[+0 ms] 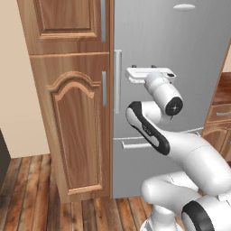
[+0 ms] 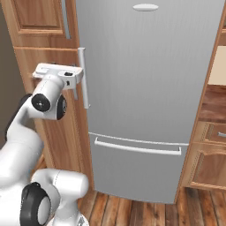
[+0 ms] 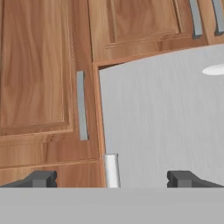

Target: Retrieve the steak from the fridge and place it on the saucepan with marinade on the stove.

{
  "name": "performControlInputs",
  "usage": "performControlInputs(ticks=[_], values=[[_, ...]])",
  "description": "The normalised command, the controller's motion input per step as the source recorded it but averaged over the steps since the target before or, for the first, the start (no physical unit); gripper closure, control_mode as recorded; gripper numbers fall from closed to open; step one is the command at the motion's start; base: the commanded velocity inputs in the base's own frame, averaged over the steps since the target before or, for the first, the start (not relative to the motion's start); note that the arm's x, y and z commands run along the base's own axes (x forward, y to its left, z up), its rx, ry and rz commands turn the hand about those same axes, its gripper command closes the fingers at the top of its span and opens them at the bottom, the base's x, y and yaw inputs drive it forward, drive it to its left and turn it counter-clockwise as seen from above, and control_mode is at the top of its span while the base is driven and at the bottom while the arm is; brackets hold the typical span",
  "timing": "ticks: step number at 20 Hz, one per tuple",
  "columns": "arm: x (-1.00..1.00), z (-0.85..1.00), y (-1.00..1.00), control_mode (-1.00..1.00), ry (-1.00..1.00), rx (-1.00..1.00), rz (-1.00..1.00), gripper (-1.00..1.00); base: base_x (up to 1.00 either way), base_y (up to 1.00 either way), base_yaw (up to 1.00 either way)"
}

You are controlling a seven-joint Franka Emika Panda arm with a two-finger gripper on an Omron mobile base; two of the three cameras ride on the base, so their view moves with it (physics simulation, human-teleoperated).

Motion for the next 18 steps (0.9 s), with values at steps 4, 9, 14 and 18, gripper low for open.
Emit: performControlInputs(ticks=[4, 9, 14, 18], values=[[0.33, 0.00, 0.15, -1.00, 0.00, 0.00, 0.00, -1.00, 0.00, 0.00, 0.00], [0.31, 0.00, 0.04, -1.00, 0.00, 0.00, 0.00, -1.00, 0.00, 0.00, 0.00], [0.42, -0.01, 0.11, -1.00, 0.00, 0.00, 0.00, -1.00, 0.00, 0.00, 0.00], [0.46, 0.00, 0.13, -1.00, 0.02, 0.00, 0.00, -1.00, 0.00, 0.00, 0.00]])
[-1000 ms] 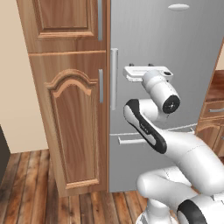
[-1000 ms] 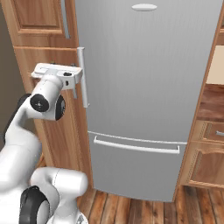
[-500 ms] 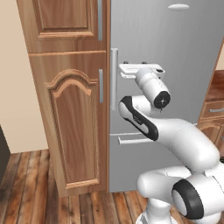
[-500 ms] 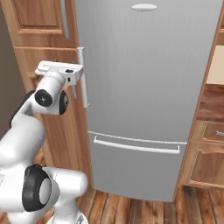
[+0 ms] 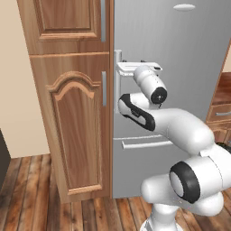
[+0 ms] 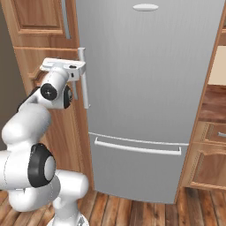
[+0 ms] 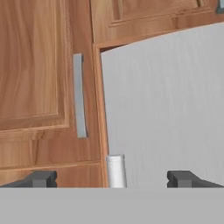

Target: Retrieve the steak from the fridge and place it on the saucepan with marinade on the stove.

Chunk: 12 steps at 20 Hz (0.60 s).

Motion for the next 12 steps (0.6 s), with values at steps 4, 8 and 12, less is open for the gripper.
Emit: performControlInputs(ticks=[4, 8, 12], values=[[0.47, -0.06, 0.06, -1.00, 0.02, 0.00, 0.00, -1.00, 0.00, 0.00, 0.00], [0.47, -0.18, 0.00, -1.00, 0.00, 0.00, 0.00, -1.00, 0.00, 0.00, 0.00], [0.50, -0.20, 0.00, -1.00, 0.00, 0.00, 0.00, -1.00, 0.00, 0.00, 0.00]])
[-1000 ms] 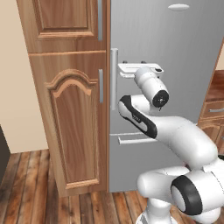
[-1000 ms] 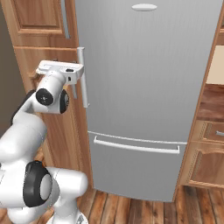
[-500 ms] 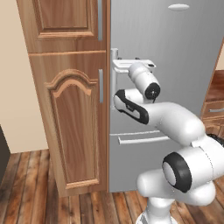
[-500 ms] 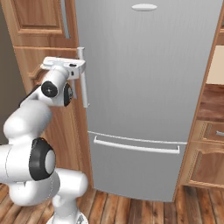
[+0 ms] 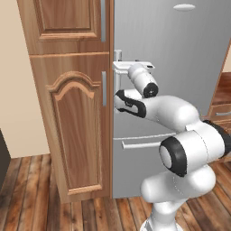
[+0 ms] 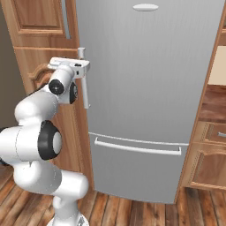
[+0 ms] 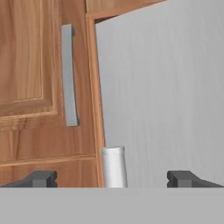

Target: Retrieve the steak from the fridge and place it on the saucepan with marinade on the stove.

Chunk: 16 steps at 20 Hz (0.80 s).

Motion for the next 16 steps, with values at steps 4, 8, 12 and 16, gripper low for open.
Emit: performControlInputs(ticks=[4, 8, 12, 16], values=[[0.51, -0.18, 0.00, -1.00, 0.00, 0.00, 0.00, -1.00, 0.00, 0.00, 0.00], [0.44, -0.15, 0.01, -1.00, 0.00, 0.00, 0.00, -1.00, 0.00, 0.00, 0.00], [0.44, -0.10, 0.03, -1.00, 0.00, 0.00, 0.00, -1.00, 0.00, 0.00, 0.00], [0.52, -0.07, 0.05, -1.00, 0.00, 0.00, 0.00, -1.00, 0.00, 0.00, 0.00]])
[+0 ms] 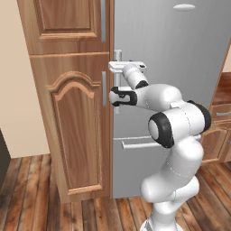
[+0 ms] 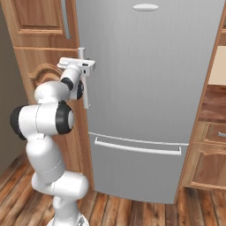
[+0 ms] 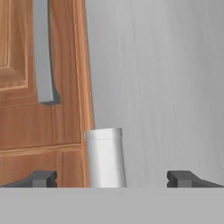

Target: Retrieve the steak from the fridge and place it on the saucepan with marinade on the stove.

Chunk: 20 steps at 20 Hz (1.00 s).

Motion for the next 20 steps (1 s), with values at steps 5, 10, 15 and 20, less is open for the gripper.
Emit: performControlInputs(ticks=[5, 10, 15, 20], values=[[0.48, -0.08, 0.08, -1.00, 0.00, 0.00, 0.00, -1.00, 0.00, 0.00, 0.00], [0.44, -0.08, 0.11, -1.00, 0.00, 0.00, 0.00, -1.00, 0.00, 0.00, 0.00], [0.46, -0.03, 0.10, -1.00, 0.00, 0.00, 0.00, -1.00, 0.00, 0.00, 0.00], [0.29, 0.00, 0.04, -1.00, 0.00, 0.00, 0.00, 1.00, 0.00, 0.00, 0.00]])
